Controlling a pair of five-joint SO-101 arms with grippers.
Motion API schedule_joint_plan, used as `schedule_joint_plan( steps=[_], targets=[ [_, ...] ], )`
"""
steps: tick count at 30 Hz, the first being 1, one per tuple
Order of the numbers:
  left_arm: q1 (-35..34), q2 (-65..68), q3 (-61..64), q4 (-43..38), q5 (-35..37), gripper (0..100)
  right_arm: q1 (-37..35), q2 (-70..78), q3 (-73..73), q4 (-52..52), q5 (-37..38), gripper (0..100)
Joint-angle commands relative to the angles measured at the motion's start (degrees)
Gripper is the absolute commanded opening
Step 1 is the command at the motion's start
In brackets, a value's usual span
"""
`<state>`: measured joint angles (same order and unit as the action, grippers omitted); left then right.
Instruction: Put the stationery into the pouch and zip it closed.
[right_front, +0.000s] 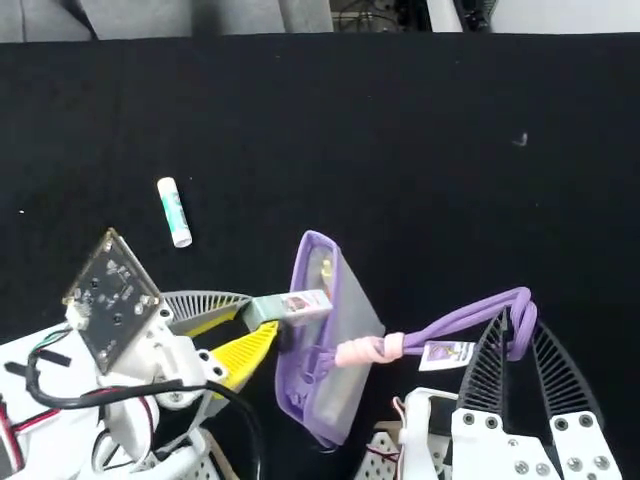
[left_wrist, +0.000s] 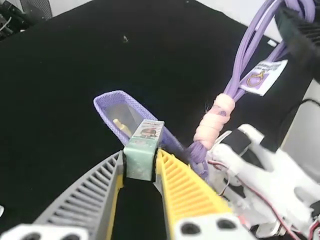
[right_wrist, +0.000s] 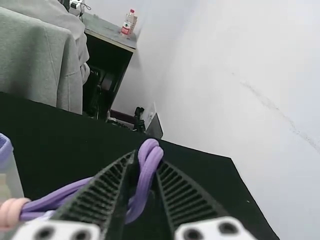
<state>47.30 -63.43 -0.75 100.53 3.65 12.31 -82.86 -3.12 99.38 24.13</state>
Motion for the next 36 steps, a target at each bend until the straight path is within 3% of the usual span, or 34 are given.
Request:
schedule_joint_plan(
  steps=[1,6,15,27,32,36],
  targets=[
    [0.84,0.88,1.45,0.09,-1.58,3,0.53,0.22,-0.84,1.85,-0.44,1.1],
    [0.66,0.53,1.19,-1.76,-1.58,3,0.53,0.22,-0.84,1.85,-0.44,1.1],
    [-9.36,1.14,8.4,-8.18,-4.66,3,0.53,0.22,-0.84,1.85,-0.44,1.1],
    [-9.27,1.23,11.74,-8.0,-9.85,3,0.62,0.22,-0.84,1.85,-0.44,1.1],
    [-9.19,1.23,11.38,-6.33,-9.58,14,0.62,0.22,-0.75,1.85,-0.53,1.1],
    [-9.19,1.14,11.12,-6.68,-9.58,14,0.62,0.22,-0.75,1.85,-0.53,1.1]
  ],
)
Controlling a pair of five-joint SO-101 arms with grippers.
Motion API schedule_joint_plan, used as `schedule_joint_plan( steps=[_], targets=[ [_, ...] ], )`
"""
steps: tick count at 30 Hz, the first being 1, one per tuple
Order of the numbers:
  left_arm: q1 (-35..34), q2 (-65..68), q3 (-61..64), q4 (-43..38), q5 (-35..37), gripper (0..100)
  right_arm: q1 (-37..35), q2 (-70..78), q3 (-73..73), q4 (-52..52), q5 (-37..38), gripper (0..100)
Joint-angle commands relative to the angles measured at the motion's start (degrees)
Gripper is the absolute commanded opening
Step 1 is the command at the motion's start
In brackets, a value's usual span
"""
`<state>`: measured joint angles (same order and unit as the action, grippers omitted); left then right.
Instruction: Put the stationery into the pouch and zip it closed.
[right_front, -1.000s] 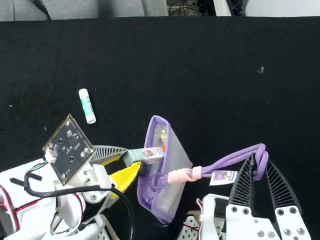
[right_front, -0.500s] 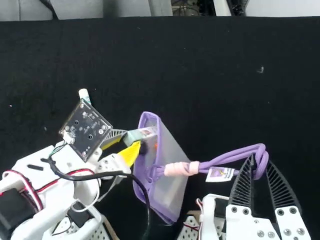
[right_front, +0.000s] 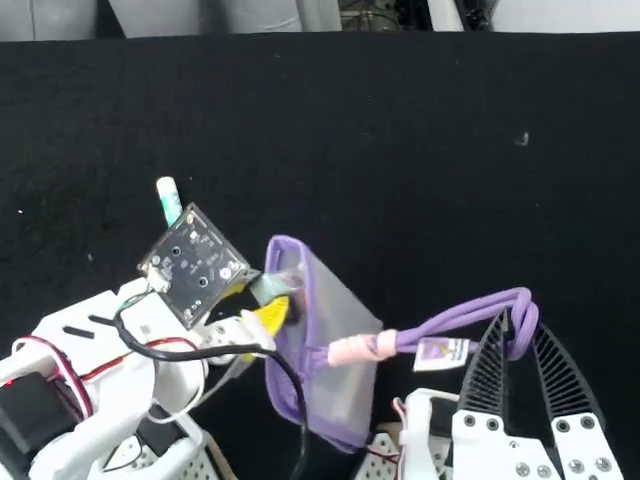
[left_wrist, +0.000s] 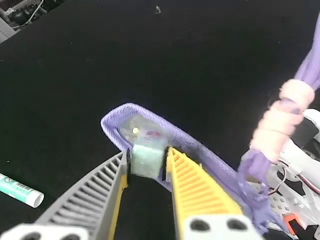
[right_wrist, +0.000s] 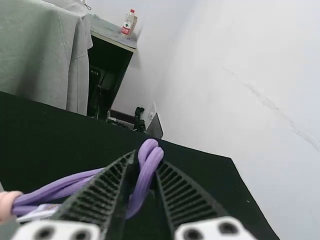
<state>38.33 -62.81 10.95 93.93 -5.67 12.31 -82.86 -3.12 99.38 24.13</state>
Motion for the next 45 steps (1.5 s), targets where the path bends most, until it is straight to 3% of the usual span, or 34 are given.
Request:
schedule_joint_plan(
  steps=[1,12,20,25,35,45],
  targets=[
    [-0.13,0.53,-0.57,-0.18,-0.26,14,0.62,0.22,-0.75,1.85,-0.53,1.1],
    [-2.07,-0.09,-0.66,-2.99,0.97,14,0.62,0.22,-0.75,1.85,-0.53,1.1],
    [-28.62,0.53,-5.14,-5.27,4.48,14,0.62,0.22,-0.75,1.85,-0.53,1.1],
    [-37.32,2.81,-6.29,-7.12,8.7,14,0.62,0.22,-0.75,1.85,-0.53,1.1],
    [-49.27,31.03,-17.54,-6.42,14.86,19,0.62,0.22,-0.75,1.85,-0.53,1.1],
    [-50.95,58.99,-28.44,0.53,14.95,20,0.62,0.22,-0.75,1.85,-0.53,1.1]
  ],
)
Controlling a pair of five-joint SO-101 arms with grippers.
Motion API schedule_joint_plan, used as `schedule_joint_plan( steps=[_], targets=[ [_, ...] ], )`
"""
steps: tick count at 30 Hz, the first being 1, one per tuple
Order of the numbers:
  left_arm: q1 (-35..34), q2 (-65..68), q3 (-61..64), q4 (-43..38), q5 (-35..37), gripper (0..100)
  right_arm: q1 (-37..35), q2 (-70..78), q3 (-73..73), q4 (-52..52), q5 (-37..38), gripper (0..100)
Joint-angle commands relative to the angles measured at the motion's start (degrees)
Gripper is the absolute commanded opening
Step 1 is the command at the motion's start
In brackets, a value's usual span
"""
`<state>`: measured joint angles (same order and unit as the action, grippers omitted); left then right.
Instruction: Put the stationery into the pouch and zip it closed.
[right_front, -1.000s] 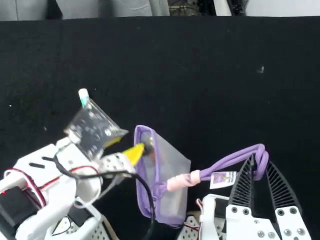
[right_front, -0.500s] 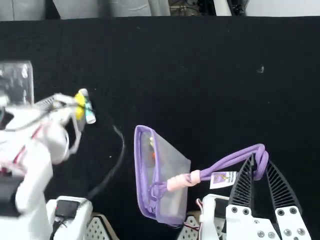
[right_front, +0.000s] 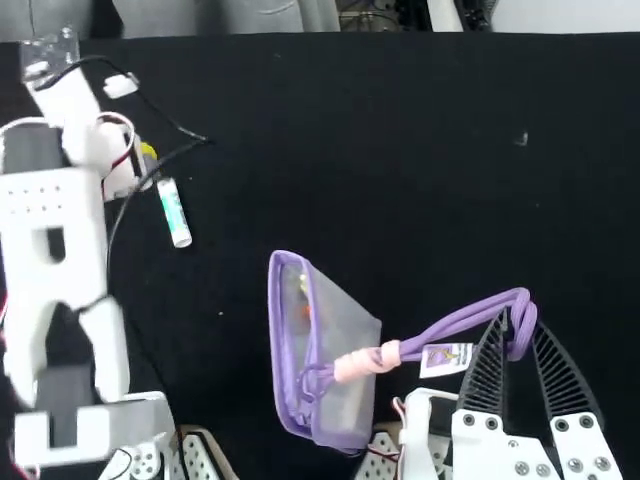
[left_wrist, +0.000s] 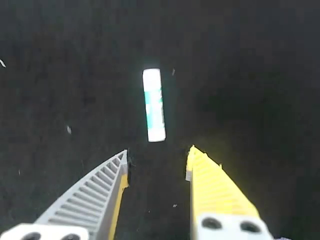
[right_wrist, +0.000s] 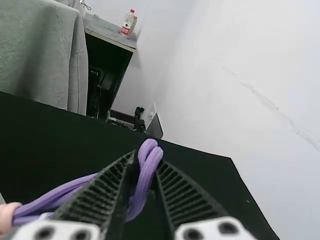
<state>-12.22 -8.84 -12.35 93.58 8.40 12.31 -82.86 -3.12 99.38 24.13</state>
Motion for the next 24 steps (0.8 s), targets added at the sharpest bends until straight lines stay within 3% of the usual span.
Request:
schedule_joint_plan(
  steps=[1,16,24],
  targets=[
    [-0.48,7.12,-5.76,0.79,0.97,20,0.62,0.22,-0.75,1.85,-0.53,1.1],
    [-1.19,27.16,-8.31,-10.64,3.78,20,0.53,0.13,2.86,1.85,-0.53,1.1],
    [1.01,32.26,-9.36,-11.6,5.19,20,0.53,0.13,2.95,1.85,-0.53,1.1]
  ],
)
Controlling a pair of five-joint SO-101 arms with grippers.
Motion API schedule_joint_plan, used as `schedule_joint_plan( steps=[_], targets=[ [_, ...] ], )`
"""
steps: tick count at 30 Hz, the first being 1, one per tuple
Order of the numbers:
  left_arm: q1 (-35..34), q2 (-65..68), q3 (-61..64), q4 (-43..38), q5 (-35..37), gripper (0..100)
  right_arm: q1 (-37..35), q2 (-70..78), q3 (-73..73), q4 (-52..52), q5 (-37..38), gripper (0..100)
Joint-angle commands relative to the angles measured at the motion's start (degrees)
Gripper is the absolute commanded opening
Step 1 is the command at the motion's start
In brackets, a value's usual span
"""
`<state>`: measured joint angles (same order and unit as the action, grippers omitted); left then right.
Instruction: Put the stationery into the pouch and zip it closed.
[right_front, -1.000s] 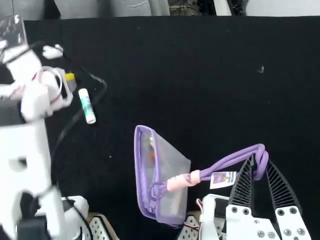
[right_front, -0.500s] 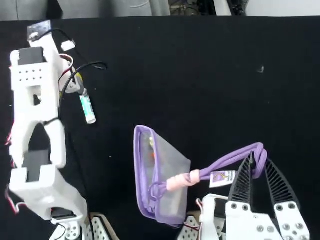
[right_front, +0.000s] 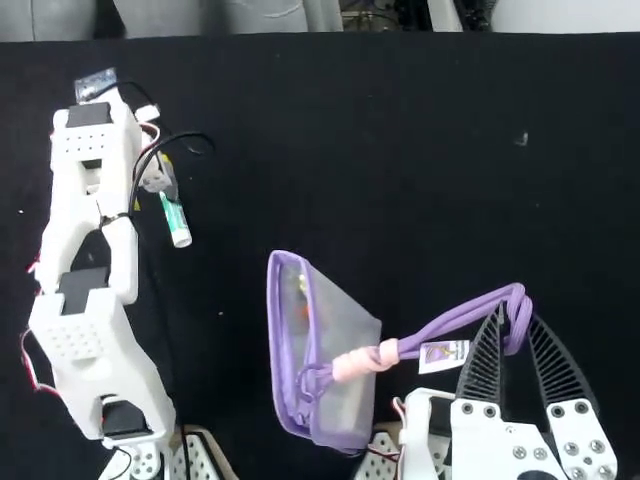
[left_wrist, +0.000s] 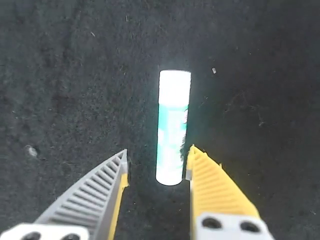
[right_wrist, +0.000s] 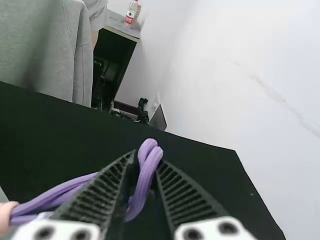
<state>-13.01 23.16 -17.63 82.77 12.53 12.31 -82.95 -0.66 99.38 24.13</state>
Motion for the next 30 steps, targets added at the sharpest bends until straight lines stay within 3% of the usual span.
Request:
schedule_joint_plan(
  steps=[1,18,23,30],
  targets=[
    [2.33,1.32,-4.35,-0.88,2.02,20,0.53,0.22,0.48,1.85,-0.53,1.1],
    [2.68,15.91,-14.73,-0.79,4.84,19,0.53,-2.95,0.75,1.85,-0.09,1.1],
    [3.03,15.12,-14.73,-0.79,4.48,5,0.53,-2.95,0.75,1.85,-0.09,1.1],
    [3.03,14.33,-14.9,-1.14,4.48,4,0.53,-2.95,0.75,1.85,-0.09,1.1]
  ],
)
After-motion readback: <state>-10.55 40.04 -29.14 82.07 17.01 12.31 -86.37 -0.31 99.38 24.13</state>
